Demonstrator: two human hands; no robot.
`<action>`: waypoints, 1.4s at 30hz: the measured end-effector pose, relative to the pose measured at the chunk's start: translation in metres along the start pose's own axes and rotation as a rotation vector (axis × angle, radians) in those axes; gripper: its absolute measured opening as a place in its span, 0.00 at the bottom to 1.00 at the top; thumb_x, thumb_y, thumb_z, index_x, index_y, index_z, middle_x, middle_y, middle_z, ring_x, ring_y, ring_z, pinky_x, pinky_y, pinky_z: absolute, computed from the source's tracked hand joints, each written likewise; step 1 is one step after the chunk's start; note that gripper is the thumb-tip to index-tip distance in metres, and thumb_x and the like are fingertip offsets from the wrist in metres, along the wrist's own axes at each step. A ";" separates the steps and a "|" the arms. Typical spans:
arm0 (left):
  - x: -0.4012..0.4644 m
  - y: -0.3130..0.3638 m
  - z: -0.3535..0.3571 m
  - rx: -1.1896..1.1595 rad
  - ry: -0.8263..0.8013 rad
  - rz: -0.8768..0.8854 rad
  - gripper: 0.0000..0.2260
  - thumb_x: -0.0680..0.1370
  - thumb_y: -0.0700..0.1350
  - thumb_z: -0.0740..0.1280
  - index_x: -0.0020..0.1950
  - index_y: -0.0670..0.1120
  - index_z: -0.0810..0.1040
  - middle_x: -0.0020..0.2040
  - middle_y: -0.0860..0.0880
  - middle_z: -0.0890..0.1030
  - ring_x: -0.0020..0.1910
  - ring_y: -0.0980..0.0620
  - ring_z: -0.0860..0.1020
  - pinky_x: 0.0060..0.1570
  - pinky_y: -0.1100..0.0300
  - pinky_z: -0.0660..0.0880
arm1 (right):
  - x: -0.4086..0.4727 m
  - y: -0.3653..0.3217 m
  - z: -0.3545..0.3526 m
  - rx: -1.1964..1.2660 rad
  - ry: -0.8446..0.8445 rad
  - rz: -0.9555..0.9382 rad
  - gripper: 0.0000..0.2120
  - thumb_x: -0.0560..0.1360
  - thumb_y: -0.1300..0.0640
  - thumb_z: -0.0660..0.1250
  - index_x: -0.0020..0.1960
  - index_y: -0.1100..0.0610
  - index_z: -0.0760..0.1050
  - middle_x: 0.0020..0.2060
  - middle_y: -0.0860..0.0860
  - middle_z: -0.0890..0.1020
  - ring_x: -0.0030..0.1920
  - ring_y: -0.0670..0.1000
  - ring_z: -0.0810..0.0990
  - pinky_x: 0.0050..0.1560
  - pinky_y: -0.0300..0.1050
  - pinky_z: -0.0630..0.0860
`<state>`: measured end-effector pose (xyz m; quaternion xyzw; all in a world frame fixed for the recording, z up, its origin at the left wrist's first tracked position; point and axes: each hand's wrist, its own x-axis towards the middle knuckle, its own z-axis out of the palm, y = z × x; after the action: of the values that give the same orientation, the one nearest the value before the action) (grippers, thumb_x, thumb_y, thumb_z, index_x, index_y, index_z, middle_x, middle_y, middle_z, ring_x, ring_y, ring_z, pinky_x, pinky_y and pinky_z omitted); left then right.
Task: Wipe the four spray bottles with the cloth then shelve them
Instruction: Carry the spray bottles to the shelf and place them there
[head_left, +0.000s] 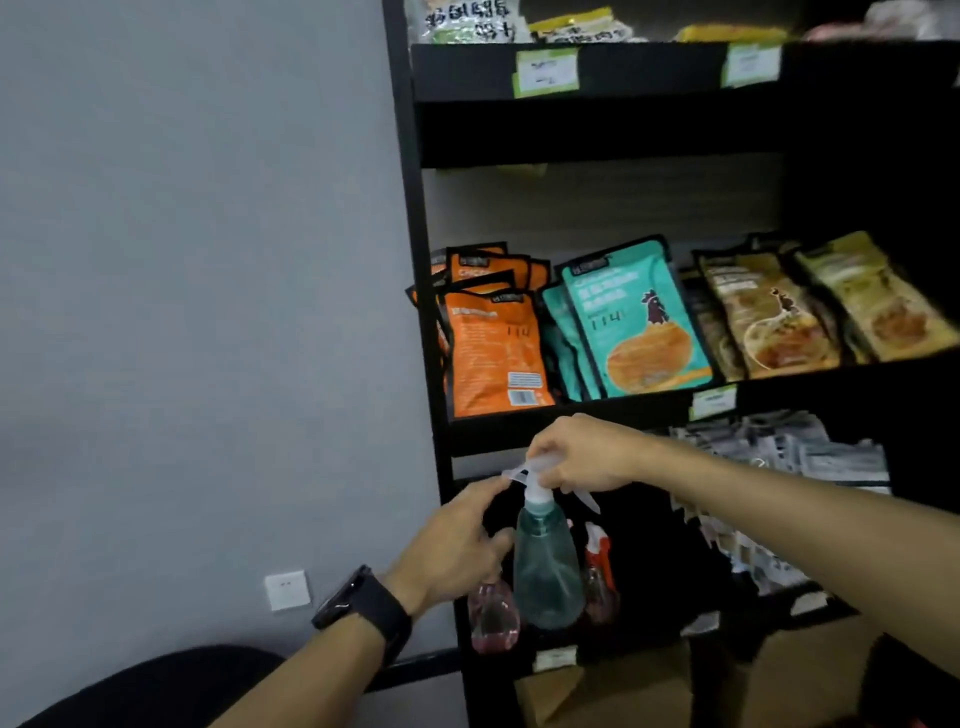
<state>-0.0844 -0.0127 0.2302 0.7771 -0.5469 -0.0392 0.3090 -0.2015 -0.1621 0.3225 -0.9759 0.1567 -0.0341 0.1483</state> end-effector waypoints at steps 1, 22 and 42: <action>0.008 0.005 0.007 -0.002 -0.015 0.010 0.25 0.80 0.46 0.65 0.76 0.57 0.64 0.74 0.57 0.69 0.62 0.53 0.78 0.60 0.66 0.73 | -0.003 0.011 -0.002 0.003 0.005 0.016 0.11 0.76 0.57 0.66 0.58 0.54 0.80 0.35 0.42 0.77 0.39 0.44 0.78 0.41 0.42 0.76; 0.116 0.013 0.097 0.015 -0.183 0.000 0.26 0.82 0.49 0.64 0.79 0.54 0.61 0.76 0.56 0.65 0.64 0.51 0.78 0.64 0.58 0.73 | -0.002 0.194 0.014 0.084 0.020 0.215 0.06 0.78 0.60 0.65 0.52 0.52 0.79 0.36 0.40 0.74 0.41 0.46 0.76 0.48 0.45 0.75; 0.150 -0.047 0.139 -0.081 -0.249 -0.153 0.24 0.82 0.47 0.63 0.77 0.56 0.63 0.67 0.51 0.76 0.53 0.60 0.82 0.46 0.69 0.76 | 0.071 0.259 0.095 0.130 -0.015 0.309 0.09 0.76 0.59 0.65 0.54 0.50 0.81 0.46 0.50 0.81 0.46 0.51 0.81 0.47 0.48 0.77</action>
<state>-0.0409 -0.1947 0.1354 0.7926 -0.5180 -0.1806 0.2662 -0.1999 -0.3928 0.1560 -0.9288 0.3012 -0.0136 0.2156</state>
